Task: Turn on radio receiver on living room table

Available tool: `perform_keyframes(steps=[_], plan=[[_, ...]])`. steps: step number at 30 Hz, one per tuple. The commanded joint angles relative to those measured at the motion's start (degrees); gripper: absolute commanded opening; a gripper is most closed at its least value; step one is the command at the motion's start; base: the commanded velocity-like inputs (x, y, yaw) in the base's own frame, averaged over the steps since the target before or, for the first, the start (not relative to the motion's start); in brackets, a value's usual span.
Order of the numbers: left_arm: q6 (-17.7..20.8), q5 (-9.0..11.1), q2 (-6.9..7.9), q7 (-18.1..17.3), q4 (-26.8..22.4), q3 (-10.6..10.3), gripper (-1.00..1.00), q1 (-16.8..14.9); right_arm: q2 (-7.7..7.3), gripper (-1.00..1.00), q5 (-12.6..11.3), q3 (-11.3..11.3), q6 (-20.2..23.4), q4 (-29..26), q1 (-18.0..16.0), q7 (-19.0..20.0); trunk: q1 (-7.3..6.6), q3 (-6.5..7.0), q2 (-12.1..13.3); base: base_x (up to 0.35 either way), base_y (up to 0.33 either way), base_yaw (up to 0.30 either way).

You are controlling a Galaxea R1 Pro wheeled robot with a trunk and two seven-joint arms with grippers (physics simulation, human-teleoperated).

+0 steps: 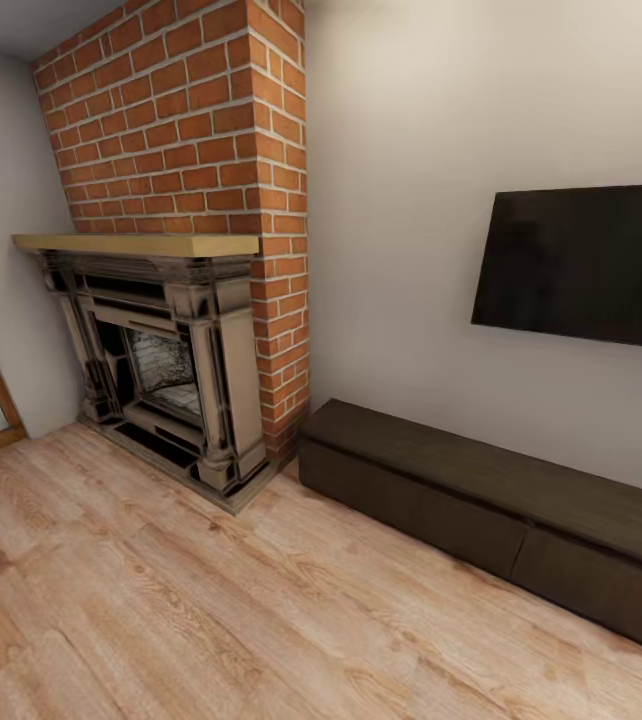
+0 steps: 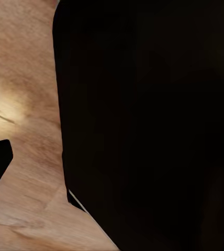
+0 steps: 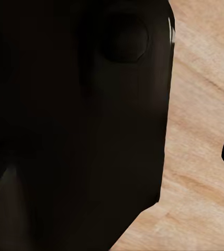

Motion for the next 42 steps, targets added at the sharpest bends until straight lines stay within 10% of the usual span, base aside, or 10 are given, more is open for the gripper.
perform_keyframes(steps=[1,42], plan=[[0.0,0.0,0.0,0.0,0.0,0.0,1.0,0.0,0.0,1.0,0.0,0.0,0.0,0.0,0.0,0.0,0.01,0.0,0.0,0.0,0.0,0.0],[-0.8,0.4,-0.26,-0.2,-2.3,0.7,1.0,-0.1,-0.18,1.0,0.2,0.4,-0.8,0.0,0.1,0.3,0.01,0.0,0.0,0.0,0.0,0.151]])
